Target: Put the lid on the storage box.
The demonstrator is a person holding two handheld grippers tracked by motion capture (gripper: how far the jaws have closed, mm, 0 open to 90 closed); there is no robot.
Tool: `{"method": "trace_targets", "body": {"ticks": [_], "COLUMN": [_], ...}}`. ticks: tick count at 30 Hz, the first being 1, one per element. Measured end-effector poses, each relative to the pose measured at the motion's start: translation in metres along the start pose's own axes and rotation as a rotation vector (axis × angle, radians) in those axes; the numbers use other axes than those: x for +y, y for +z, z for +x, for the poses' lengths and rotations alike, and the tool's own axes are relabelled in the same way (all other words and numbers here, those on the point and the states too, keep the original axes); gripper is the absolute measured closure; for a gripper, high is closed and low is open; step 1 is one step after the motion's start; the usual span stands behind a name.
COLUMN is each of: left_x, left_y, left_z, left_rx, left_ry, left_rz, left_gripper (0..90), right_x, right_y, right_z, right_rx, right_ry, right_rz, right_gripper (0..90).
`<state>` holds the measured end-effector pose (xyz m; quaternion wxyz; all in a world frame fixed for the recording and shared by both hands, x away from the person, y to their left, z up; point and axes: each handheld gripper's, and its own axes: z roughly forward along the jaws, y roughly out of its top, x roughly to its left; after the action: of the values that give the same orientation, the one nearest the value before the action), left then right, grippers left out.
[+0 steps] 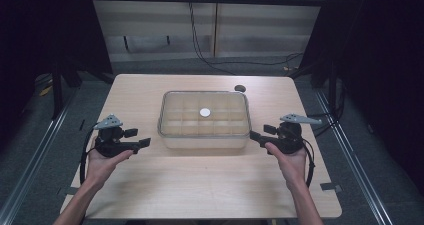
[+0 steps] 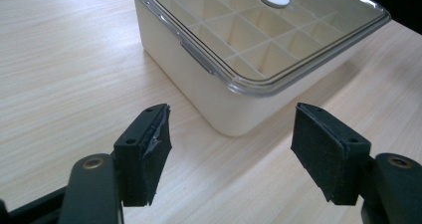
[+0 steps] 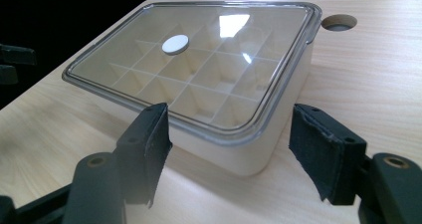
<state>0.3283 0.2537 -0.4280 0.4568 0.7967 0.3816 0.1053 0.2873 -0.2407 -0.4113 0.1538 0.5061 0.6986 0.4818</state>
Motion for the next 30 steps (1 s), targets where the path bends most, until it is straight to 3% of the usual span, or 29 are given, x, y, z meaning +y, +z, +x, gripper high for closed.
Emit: {"method": "trace_targets", "body": {"ticks": [6,12,16,19,21,30], "left_x": [-0.009,-0.026,-0.039,-0.047,-0.053,-0.08], "left_y": [-0.006,-0.018,-0.024,-0.026,-0.028,-0.038], "left_z": [-0.006,-0.018,-0.023,-0.023,-0.025,-0.028], "left_rx": [0.013,-0.005,-0.024,-0.033,0.003,0.004], "left_ry": [0.01,0.019,0.013,-0.024,-0.029,-0.075], "left_rz": [0.013,0.023,0.031,0.042,0.04,0.059], "left_gripper": [31.1,31.0,30.2,29.9,29.9,27.7], "right_x": [-0.015,-0.036,-0.051,-0.061,-0.067,-0.09], "right_y": [-0.012,-0.02,-0.03,-0.036,-0.04,-0.053], "right_z": [0.005,0.009,0.008,0.005,0.004,0.002], "right_rx": [-0.003,-0.003,-0.003,-0.013,-0.021,-0.034], "right_ry": [-0.006,-0.007,0.018,0.035,0.045,0.086], "right_rz": [0.007,0.034,0.036,0.044,0.046,0.051], "right_gripper": [30.3,29.2,28.5,28.5,28.4,27.2]}}
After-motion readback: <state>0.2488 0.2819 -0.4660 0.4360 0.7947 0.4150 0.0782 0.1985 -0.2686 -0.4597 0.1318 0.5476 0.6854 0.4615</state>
